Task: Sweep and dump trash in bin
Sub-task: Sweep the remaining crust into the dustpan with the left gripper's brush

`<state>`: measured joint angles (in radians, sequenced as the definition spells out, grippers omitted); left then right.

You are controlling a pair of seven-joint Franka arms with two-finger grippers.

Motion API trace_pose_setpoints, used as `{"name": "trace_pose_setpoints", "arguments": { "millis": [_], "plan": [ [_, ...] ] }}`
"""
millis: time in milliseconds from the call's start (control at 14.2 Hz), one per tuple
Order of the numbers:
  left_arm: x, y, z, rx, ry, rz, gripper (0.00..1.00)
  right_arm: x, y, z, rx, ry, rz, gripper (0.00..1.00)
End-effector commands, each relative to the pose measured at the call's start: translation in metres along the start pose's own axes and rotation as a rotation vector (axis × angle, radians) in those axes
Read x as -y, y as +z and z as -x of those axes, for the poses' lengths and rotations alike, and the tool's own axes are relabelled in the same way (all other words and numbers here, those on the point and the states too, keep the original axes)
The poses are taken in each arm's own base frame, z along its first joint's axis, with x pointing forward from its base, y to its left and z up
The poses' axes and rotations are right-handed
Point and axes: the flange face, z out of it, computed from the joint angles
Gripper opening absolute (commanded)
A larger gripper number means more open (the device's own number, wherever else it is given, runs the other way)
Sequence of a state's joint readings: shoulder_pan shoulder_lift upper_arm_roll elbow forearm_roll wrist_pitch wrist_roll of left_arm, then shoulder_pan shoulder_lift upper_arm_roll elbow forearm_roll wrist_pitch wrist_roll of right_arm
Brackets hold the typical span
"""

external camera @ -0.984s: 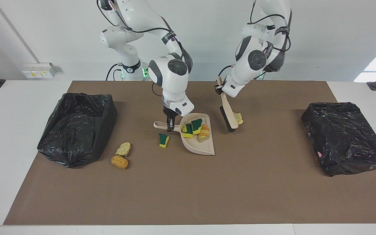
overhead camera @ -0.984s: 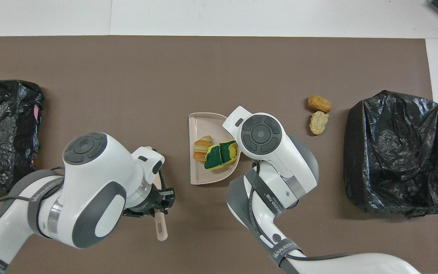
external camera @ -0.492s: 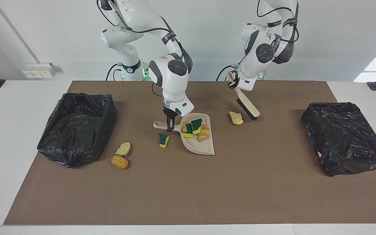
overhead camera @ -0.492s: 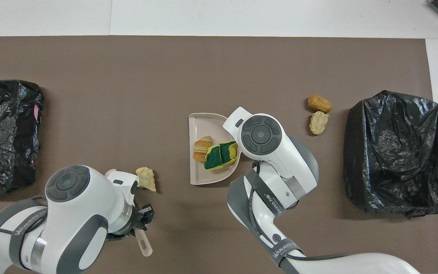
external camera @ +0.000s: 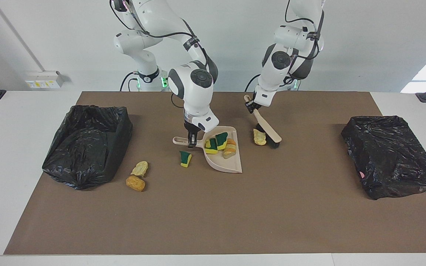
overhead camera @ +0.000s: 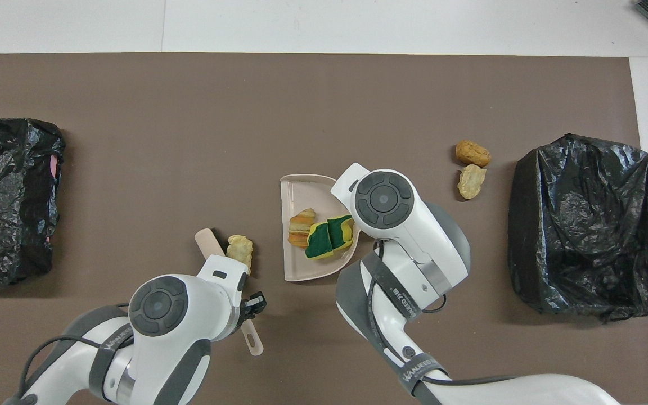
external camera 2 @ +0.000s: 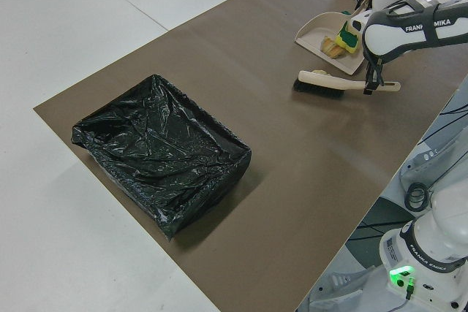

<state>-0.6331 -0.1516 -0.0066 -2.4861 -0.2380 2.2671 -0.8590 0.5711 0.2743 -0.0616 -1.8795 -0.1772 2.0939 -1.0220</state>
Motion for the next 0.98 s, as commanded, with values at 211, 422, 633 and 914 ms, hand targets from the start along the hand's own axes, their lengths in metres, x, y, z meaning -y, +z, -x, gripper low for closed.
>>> {"name": "trace_pose_setpoints", "arguments": {
  "millis": [211,422,633,914],
  "plan": [
    [-0.071,-0.019,0.005,0.014,0.170,0.108,0.00,0.011,0.002,0.003,0.010,-0.049,-0.029,0.00],
    [-0.087,-0.026,0.010,0.017,0.239,0.144,0.00,0.011,0.002,0.003,0.009,-0.047,-0.029,0.00],
    [-0.093,-0.032,0.012,0.006,0.308,0.155,0.00,0.009,0.004,0.008,0.014,-0.044,-0.038,0.00],
    [-0.087,-0.037,0.013,0.026,0.299,0.142,0.00,0.006,-0.004,0.023,0.016,-0.023,-0.047,0.00]
  ]
}}
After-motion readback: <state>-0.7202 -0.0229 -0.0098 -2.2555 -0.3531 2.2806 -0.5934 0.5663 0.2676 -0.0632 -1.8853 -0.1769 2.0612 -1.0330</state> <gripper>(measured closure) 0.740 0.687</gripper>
